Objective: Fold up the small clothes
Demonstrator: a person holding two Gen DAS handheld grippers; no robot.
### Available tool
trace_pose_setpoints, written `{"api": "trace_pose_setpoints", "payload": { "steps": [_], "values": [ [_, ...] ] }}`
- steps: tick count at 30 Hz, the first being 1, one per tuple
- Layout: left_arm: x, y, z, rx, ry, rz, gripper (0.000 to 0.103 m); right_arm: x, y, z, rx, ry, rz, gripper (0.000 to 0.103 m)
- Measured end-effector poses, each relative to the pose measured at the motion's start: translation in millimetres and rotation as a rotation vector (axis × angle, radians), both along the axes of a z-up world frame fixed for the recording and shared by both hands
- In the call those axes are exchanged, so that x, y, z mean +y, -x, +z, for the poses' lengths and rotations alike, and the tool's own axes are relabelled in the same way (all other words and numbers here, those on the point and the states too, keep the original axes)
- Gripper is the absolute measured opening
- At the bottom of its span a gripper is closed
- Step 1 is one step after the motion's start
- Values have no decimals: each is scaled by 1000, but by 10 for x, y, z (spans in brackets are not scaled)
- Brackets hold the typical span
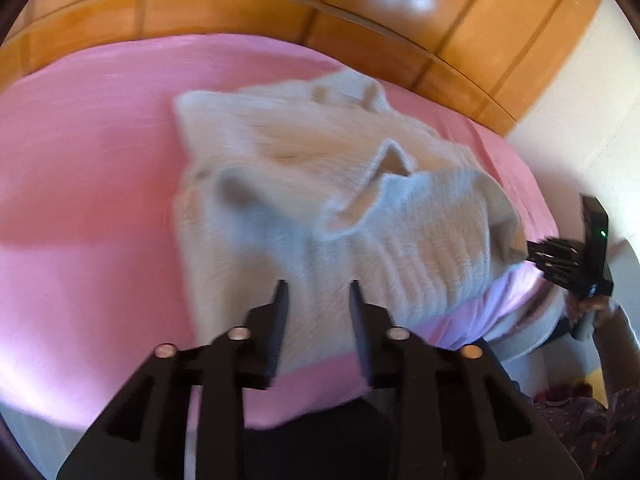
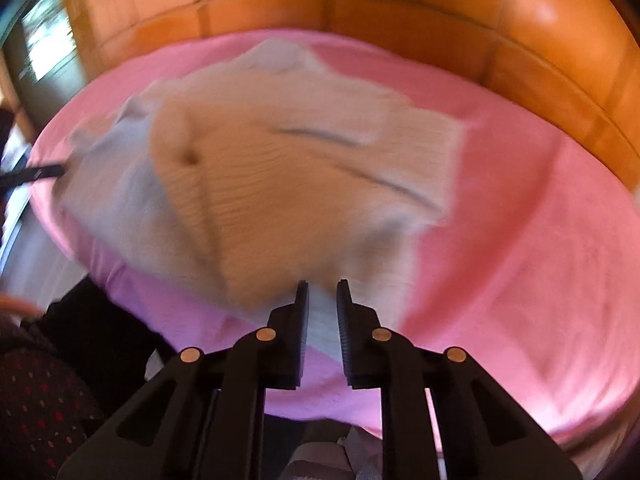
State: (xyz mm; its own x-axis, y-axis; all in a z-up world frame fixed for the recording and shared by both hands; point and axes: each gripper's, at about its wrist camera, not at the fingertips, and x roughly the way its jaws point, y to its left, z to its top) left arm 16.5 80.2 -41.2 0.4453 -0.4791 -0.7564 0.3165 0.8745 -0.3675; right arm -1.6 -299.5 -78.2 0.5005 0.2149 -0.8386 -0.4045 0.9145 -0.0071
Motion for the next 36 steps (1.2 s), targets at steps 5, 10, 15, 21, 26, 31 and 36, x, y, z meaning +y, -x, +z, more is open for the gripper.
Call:
{"api": "trace_pose_setpoints", "payload": {
  "steps": [5,10,15,21,26,31,36],
  "values": [
    [-191,-678,22,-85,-44,72,31,-199,-582,176,-53,-278,-175,13],
    [256,-1133,257,-131,52,332,31,-645,-833,233,-79,-323,-399,29],
    [632,-905,360,-196,19,382,49,-666,-591,264,-101,-264,-358,36],
    [507,-537,153,-188,-122,219,49,-377,-515,249,-123,-180,-244,39],
    [0,-443,192,-281,-217,55,49,-108,-684,247,-135,-151,-182,42],
    [-305,-690,2,-249,-264,-36,61,-27,-845,205,-126,-106,-171,44],
    [-457,-900,-190,-225,-297,-77,53,-37,-955,166,-114,-102,-171,44]
  ]
}}
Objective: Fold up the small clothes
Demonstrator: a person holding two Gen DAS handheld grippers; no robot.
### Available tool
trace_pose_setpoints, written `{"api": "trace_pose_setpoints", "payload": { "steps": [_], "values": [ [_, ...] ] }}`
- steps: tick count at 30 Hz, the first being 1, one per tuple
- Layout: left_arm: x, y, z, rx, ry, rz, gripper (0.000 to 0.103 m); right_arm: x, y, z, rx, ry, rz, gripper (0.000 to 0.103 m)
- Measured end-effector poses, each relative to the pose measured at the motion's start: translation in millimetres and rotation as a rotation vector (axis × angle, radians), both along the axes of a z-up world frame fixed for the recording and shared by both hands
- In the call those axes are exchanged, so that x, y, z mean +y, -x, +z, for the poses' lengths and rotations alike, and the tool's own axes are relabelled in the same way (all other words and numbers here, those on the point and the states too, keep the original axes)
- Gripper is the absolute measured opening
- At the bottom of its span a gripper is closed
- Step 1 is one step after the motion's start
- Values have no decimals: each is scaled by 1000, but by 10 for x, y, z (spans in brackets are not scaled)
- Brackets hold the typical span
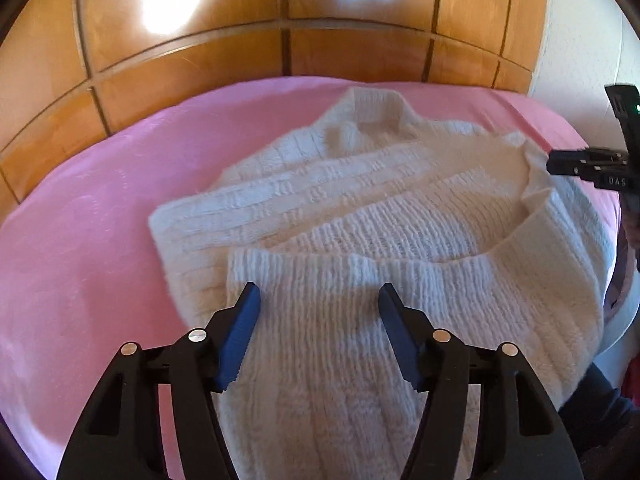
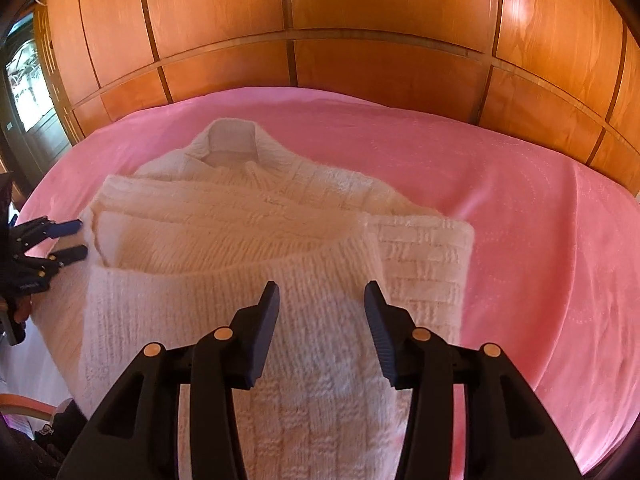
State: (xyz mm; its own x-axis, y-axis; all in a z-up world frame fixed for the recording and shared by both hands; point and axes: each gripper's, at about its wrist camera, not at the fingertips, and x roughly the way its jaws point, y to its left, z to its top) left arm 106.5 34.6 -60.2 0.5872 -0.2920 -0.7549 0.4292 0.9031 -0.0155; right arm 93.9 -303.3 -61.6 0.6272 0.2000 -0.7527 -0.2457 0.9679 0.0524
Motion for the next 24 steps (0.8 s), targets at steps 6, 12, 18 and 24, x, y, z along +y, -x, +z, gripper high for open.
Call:
{"api": "trace_pose_setpoints", "payload": {
  "steps": [6,12,18,24],
  "values": [
    [-56,90,25,-48,-45,-39,6,95,-90,-159,25,95,24,7],
    [302,201,369,-65,143,32,5,-67,72,119,-45,41,-27,4],
    [696,-43,503,-59,309,190,4,-394,-115,231,-82,-21,-175,4],
    [465,-411,41,64,125,246,5,-407,-368,-194,33,8,-205,5]
  ]
}}
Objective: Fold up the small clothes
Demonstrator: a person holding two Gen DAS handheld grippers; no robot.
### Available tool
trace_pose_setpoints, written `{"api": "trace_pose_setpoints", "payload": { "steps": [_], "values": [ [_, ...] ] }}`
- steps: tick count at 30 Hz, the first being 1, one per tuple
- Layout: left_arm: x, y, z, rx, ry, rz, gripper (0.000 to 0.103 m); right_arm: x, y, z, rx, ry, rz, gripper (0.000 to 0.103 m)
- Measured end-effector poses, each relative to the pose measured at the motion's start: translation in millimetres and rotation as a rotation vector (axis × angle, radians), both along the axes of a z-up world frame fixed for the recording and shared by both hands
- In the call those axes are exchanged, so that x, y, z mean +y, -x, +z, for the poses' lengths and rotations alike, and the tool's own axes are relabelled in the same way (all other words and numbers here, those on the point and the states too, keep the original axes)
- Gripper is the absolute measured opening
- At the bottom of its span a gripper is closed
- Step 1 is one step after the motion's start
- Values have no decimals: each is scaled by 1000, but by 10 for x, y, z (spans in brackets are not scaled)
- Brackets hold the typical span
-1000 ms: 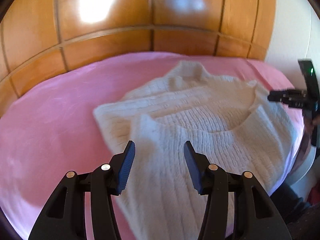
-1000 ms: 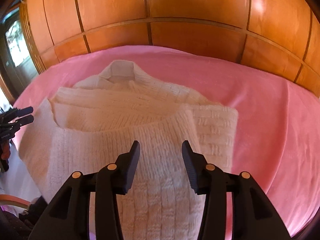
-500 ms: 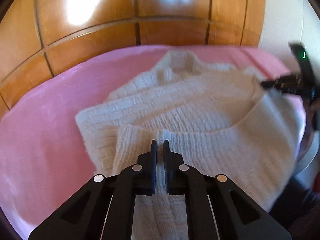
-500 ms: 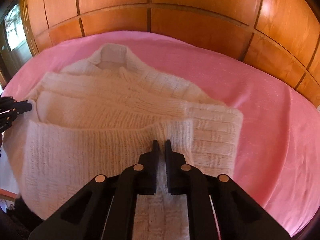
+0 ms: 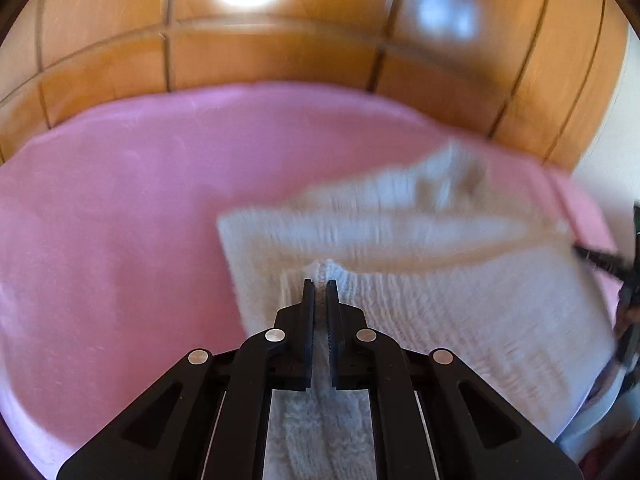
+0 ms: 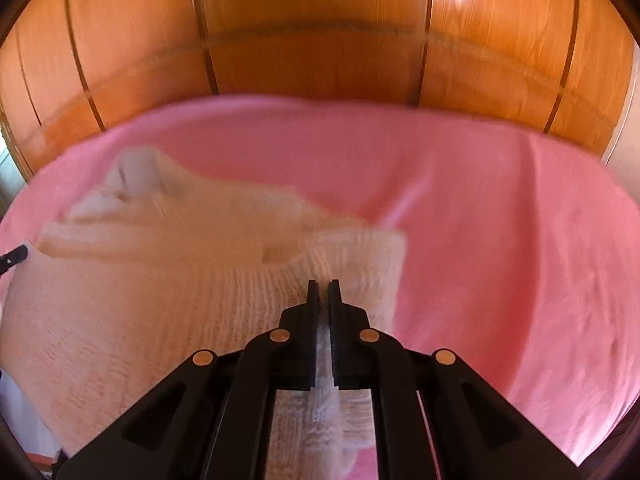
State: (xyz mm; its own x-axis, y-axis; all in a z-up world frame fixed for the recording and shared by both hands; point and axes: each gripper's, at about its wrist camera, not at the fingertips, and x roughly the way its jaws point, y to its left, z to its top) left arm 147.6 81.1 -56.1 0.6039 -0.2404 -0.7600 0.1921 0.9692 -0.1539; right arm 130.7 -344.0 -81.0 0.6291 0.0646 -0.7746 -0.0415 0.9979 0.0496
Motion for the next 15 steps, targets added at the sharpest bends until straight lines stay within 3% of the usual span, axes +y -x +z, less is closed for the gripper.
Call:
{"api": "trace_pose_setpoints", "payload": {
  "steps": [2,3,4,5,7,9,15],
  "values": [
    [-20,75,15,-9,-5,-16,8,-8,48,28,-12,-29,16,9],
    [20,119,47,-13,19,-26,17,-31,82,63,-21,-50,22,15],
    [90,152,76,-12,44,-18,24,-58,116,99,-28,-65,23,33],
    [145,175,91,-12,60,-8,26,-77,146,122,-34,-76,26,41],
    [303,252,140,-26,76,35,44,-88,218,177,-50,-78,38,43],
    [407,331,152,-43,94,47,53,-79,246,178,-50,-85,48,44],
    [404,388,110,-44,131,-8,53,14,199,50,-19,-90,65,49]
  ]
}}
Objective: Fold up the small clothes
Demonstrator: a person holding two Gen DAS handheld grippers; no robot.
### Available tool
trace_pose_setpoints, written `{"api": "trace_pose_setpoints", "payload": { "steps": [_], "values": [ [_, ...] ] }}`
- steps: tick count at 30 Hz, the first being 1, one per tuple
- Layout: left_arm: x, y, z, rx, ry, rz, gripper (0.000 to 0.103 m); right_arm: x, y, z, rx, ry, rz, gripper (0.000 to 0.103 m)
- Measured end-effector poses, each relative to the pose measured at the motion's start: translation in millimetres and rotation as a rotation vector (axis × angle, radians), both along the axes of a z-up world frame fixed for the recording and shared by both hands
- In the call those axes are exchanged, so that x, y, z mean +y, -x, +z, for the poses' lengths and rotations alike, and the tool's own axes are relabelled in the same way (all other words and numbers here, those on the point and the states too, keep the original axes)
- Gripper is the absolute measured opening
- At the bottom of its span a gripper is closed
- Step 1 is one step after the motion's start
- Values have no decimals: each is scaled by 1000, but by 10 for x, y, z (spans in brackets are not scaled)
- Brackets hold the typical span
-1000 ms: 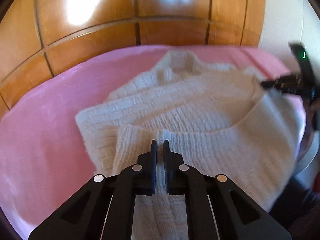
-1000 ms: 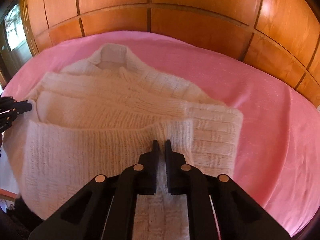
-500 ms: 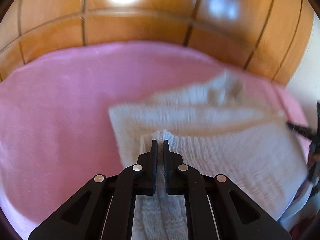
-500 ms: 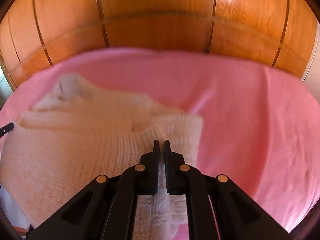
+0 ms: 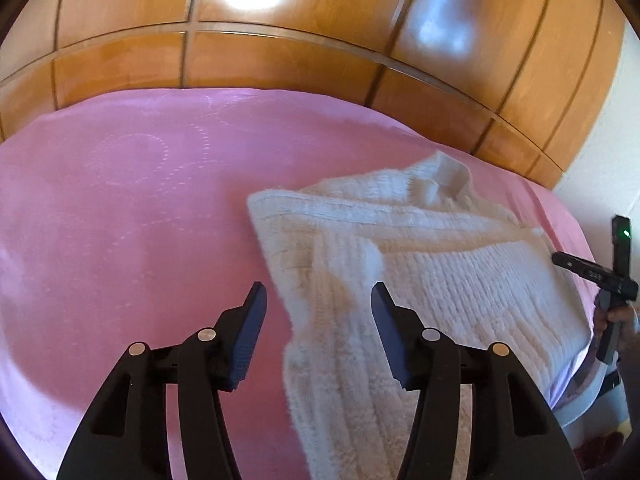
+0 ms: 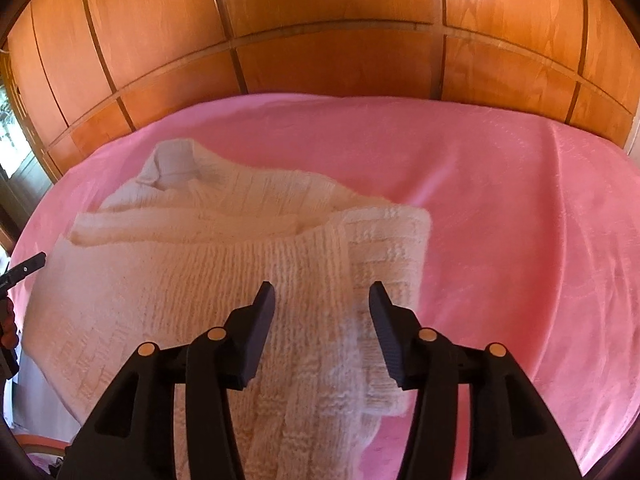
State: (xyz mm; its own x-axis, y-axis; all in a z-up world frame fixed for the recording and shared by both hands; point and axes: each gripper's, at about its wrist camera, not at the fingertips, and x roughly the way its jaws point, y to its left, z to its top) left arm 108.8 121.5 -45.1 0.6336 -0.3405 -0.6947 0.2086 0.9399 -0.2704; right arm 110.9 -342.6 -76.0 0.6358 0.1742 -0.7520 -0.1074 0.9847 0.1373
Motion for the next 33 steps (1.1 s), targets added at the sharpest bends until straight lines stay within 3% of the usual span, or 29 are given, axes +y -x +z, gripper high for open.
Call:
{"api": "trace_pose_setpoints", "payload": {
  "steps": [3,4,5,6,7,12,17,21,27,31,33],
  "values": [
    [-138,-85,-66,26,-4,-52,53,-11,-42,-37,13,-11,2,45],
    [-186,-116,-98,36,-14,-66,51,-16,-45,-44,17,-12,5,31],
    [-240,-140,-135,46,-36,-73,44,-9,-47,-40,22,-11,14,24],
    [-274,-152,-152,47,-56,-71,28,11,-41,-30,23,11,16,10],
    [-286,-146,-150,41,-72,-64,24,28,-28,-18,20,34,20,8],
    [-218,30,-2,-37,-101,-9,7,38,115,96,-24,63,12,6],
    [-192,222,192,-100,-113,14,5,-15,291,392,-100,34,-11,6],
    [-102,182,406,-131,-51,39,5,-57,343,706,-172,14,-13,5],
    [-113,-273,672,-169,-39,58,5,-172,-19,995,-230,-28,-64,5],
    [-212,-824,609,-129,-67,91,5,-239,-534,888,-205,-25,-120,5],
    [-268,-1077,485,-95,-105,117,5,-272,-851,690,-151,-32,-157,5]
  ]
}}
